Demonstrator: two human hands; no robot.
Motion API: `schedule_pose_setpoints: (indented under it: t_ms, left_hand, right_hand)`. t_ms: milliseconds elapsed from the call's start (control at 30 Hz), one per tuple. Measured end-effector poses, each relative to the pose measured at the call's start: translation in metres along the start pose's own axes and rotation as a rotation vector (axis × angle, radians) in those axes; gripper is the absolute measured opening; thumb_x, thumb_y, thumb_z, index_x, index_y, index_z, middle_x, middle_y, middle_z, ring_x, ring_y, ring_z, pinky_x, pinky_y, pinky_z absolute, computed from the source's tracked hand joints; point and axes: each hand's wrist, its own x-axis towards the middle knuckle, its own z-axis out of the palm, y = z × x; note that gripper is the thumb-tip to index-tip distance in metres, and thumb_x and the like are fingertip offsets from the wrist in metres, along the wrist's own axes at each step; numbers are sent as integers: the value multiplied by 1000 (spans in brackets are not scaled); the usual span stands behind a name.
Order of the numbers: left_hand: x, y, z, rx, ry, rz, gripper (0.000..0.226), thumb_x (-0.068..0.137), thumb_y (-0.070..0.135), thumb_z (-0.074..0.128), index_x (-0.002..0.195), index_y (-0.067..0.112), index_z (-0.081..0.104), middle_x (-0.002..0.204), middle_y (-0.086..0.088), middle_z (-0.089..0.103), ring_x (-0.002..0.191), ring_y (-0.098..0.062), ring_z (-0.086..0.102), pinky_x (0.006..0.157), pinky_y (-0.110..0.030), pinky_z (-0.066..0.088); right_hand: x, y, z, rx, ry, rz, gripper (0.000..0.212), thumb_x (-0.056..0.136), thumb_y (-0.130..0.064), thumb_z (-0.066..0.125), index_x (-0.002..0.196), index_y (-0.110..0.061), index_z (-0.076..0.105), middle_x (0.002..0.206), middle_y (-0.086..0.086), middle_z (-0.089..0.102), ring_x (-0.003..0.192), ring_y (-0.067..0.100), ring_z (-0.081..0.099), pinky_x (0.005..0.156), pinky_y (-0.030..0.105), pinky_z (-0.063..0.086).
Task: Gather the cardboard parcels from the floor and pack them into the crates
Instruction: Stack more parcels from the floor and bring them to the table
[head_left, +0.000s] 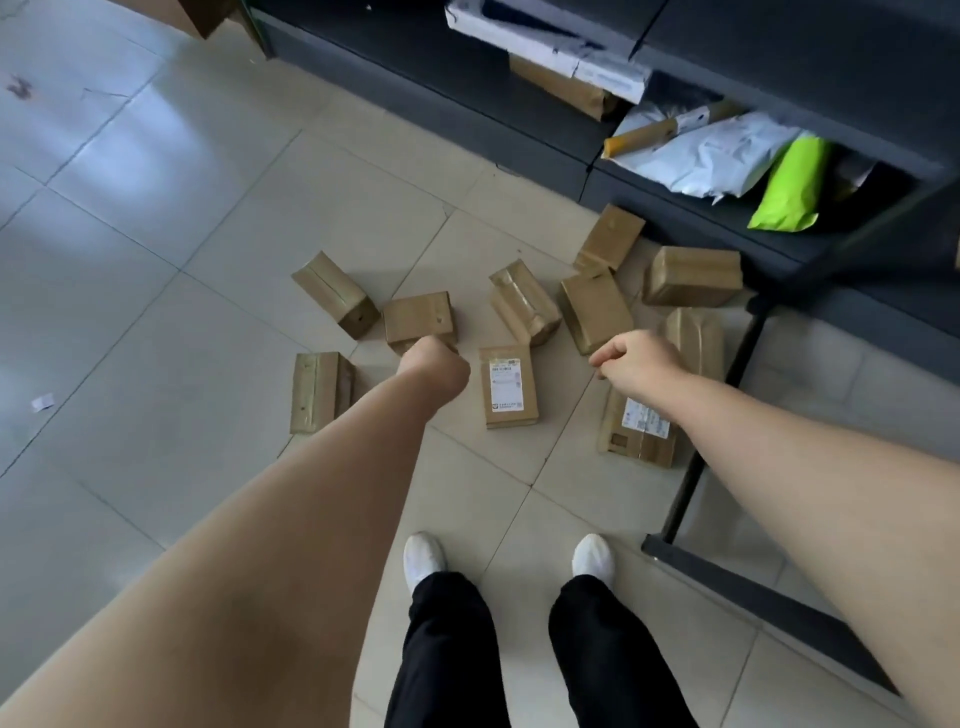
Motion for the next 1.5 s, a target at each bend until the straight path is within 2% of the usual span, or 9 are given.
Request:
schedule_pose_setpoints:
  t_ms: [200,333,467,533,633,1033,1200,1367,1500]
  left_hand:
    - [76,-41,48,65,-11,39,22,90,2,47,75,18,49,87,-12,57,76,-29,52,65,-30,42]
    - [137,-72,92,48,20,30,20,86,0,46,70,12,45,73,-7,49,64,-26,44,57,-24,38]
    - [203,-98,141,-2,77,38,30,89,1,46,67,20,39,93,-10,58,82,-29,55,74,-32,51]
    - [234,-108,161,-44,109,44,16,90,3,46,84,15,55,103,-9,58,91,-30,60,82,-35,53]
    - [281,-125,188,-97,156,65,43,91,5,48,133,12,55,126,-9,60,110,-29,60,85,-32,51]
    - [367,-223,151,-169,443,15,46,89,1,46,131,15,59,122,-8,62,94,-23,59,85,-33,54]
    - [374,-273,105,-113,515,-103,16,84,7,47,88,18,58,105,-7,61,93,-28,57,87,-41,55]
    - [390,-314,68,90,650,-273,58,87,13,60,140,8,40,150,-13,35,143,-34,23,115,-49,27]
    - [402,-338,52,88,615,-380,87,85,18,71,154,12,17,164,-14,-2,150,-38,-4,119,-56,3]
  right_hand:
    - [55,31,74,18,-16,16,27,89,-11,53,77,-31,66,109,-3,71,105,19,62,92,30,50]
    - [108,57,126,-3,-5,3,28,88,-12,53,75,-33,65,110,-5,71,106,18,62,89,25,48]
    - [169,83,181,1,7,-22,28,87,-11,52,75,-32,66,107,-5,71,102,17,63,85,24,48]
    - [200,93,209,4,17,-48,27,87,-12,53,75,-32,66,107,-6,71,100,17,63,82,23,47]
    - [244,102,249,-3,42,-82,26,87,-12,53,76,-32,66,110,-6,70,100,18,63,79,21,45]
    - [309,40,378,25,-47,-294,25,88,-10,53,81,-28,69,112,-1,70,103,20,63,81,23,47]
    - [295,-9,424,36,-120,-359,25,88,-11,53,79,-28,68,110,1,71,102,21,64,83,24,48]
    - [282,-57,466,30,-185,-443,22,90,-12,56,87,-28,70,110,0,69,102,22,62,81,24,47]
    - [280,-67,485,11,-218,-462,21,92,-13,57,87,-29,70,107,1,68,97,21,63,75,24,48]
